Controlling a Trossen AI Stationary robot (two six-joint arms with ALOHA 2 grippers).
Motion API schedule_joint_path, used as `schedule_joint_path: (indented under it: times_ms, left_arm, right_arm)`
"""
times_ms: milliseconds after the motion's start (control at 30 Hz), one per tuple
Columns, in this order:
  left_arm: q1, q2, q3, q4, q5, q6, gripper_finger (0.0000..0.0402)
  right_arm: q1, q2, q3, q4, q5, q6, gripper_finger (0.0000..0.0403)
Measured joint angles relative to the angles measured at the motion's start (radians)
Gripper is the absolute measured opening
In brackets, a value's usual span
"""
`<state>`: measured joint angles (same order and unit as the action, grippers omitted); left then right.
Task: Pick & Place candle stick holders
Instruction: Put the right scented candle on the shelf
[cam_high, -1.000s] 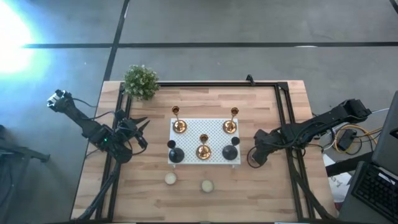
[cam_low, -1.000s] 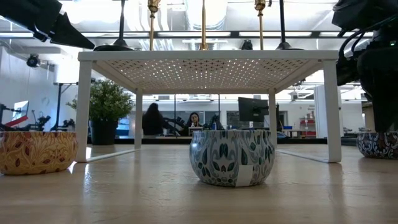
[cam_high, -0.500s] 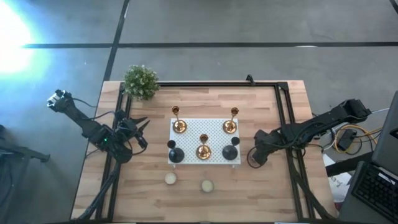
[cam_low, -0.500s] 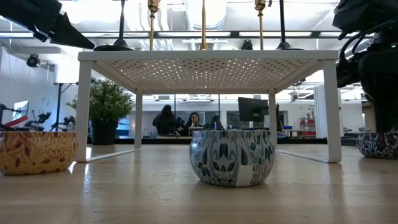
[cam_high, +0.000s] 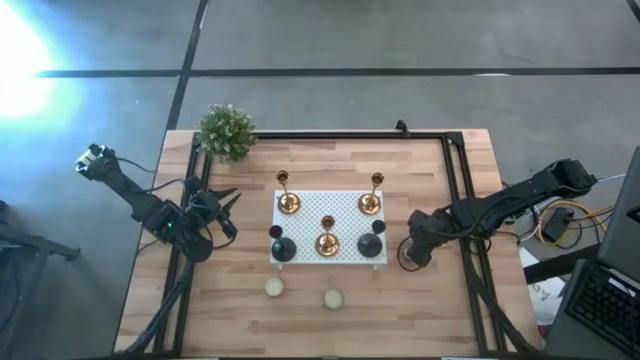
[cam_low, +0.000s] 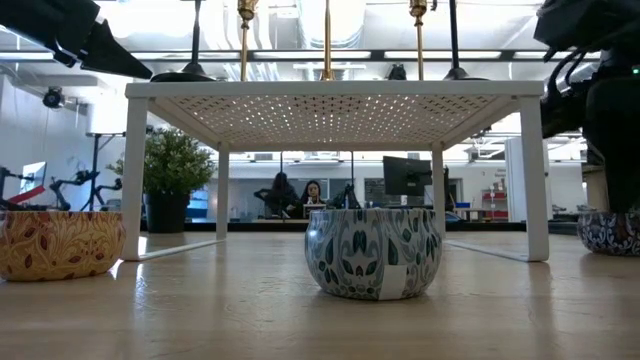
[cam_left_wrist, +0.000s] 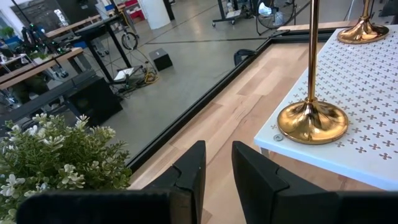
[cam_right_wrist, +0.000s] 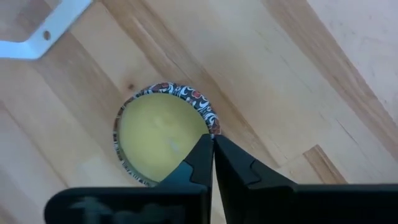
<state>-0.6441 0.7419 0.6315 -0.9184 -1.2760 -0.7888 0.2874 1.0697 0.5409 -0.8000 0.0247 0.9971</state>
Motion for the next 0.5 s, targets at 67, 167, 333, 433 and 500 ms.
schedule_joint_path:
  times_ms: [67,167,333,433,500]
  left_arm:
    - [0.000,0.000,0.000,0.000,0.000,0.000,0.0083]
    - [0.000,0.000,0.000,0.000,0.000,0.000,0.0083]
    - [0.000,0.000,0.000,0.000,0.000,0.000,0.0083]
    - [0.000,0.000,0.000,0.001,0.000,0.000,0.0083]
    - [0.000,0.000,0.000,0.001,0.000,0.000,0.0083]
  right_arm:
    - [0.000,-0.002,0.023,-0.039,0.000,-0.007,0.0008]
    - [0.000,-0.001,0.057,-0.114,0.000,-0.008,0.0008]
    - [0.000,-0.001,0.129,-0.213,0.001,-0.035,0.0008]
    - [0.000,-0.002,0.186,-0.303,0.021,-0.040,0.0008]
    - [0.000,-0.002,0.226,-0.372,0.038,-0.041,0.0008]
